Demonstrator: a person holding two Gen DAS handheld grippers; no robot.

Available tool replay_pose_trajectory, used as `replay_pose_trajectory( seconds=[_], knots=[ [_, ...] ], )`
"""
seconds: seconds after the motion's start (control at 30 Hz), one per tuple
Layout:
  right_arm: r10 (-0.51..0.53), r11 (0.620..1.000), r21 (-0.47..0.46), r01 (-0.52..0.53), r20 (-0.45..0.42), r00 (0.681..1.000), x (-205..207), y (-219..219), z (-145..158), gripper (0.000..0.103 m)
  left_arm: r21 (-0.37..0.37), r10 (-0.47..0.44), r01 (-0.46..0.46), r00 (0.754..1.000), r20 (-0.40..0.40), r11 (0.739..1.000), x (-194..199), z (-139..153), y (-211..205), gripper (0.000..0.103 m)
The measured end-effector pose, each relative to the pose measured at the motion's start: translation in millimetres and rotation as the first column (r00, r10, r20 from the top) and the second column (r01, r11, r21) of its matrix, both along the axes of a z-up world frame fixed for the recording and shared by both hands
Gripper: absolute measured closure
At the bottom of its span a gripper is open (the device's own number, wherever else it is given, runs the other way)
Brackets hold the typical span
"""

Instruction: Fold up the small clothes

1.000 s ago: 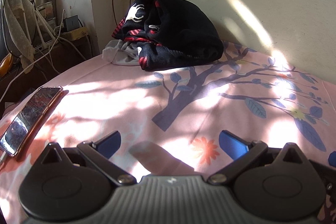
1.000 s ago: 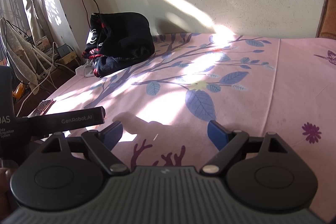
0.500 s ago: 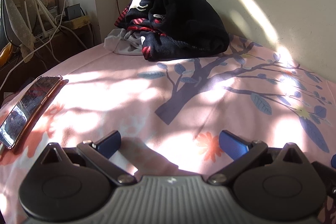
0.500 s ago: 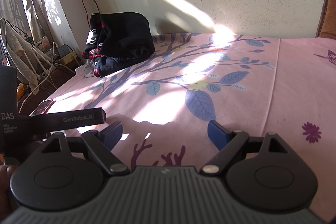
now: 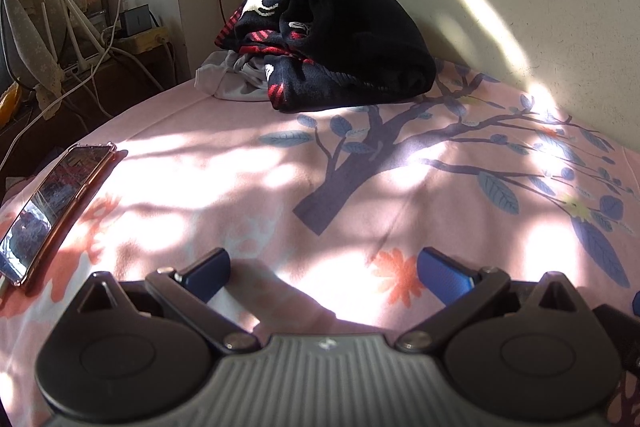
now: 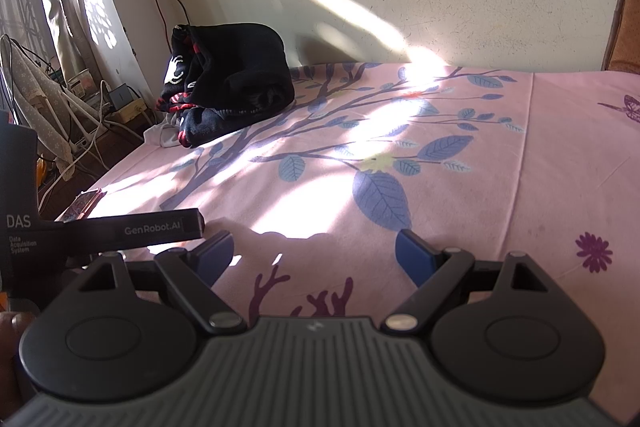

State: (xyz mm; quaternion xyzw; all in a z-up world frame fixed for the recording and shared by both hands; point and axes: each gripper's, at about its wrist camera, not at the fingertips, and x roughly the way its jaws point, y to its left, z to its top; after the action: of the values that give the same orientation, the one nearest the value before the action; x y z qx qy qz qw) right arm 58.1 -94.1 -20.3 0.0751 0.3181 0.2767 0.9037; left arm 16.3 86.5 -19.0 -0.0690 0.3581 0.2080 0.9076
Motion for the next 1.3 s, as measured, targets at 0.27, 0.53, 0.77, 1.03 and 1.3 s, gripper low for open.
replay_pose_trajectory(
  seconds=[0.27, 0.53, 0.77, 1.03, 1.3],
  knots=[
    [0.0, 1.0, 0.001, 0.0, -0.001, 1.0, 1, 0, 0, 0.013, 0.001, -0.001, 0.001, 1.0, -0.001, 1.0, 0, 0, 0, 0.0],
    [0.0, 1.0, 0.001, 0.0, -0.001, 1.0, 1, -1, 0, 0.012, 0.007, -0.004, 0.004, 1.0, 0.008, 1.0, 1, -1, -1, 0.0],
    [0.001, 1.0, 0.006, -0.001, -0.003, 1.0, 0, 0, -1, 0.012, 0.0, 0.017, -0.017, 1.0, 0.001, 1.0, -5, 5, 3, 0.0],
    [-0.008, 1.0, 0.012, 0.008, 0.003, 1.0, -1, -2, 0, 0.012, 0.08, 0.035, -0.041, 0.997, 0.065, 0.996, -17, 32, -5, 0.0],
    [-0.012, 1.0, 0.01, 0.012, 0.014, 1.0, -2, -2, 2, 0.012, 0.093, 0.024, -0.03, 0.998, 0.061, 0.995, -18, 39, -10, 0.0]
  ],
)
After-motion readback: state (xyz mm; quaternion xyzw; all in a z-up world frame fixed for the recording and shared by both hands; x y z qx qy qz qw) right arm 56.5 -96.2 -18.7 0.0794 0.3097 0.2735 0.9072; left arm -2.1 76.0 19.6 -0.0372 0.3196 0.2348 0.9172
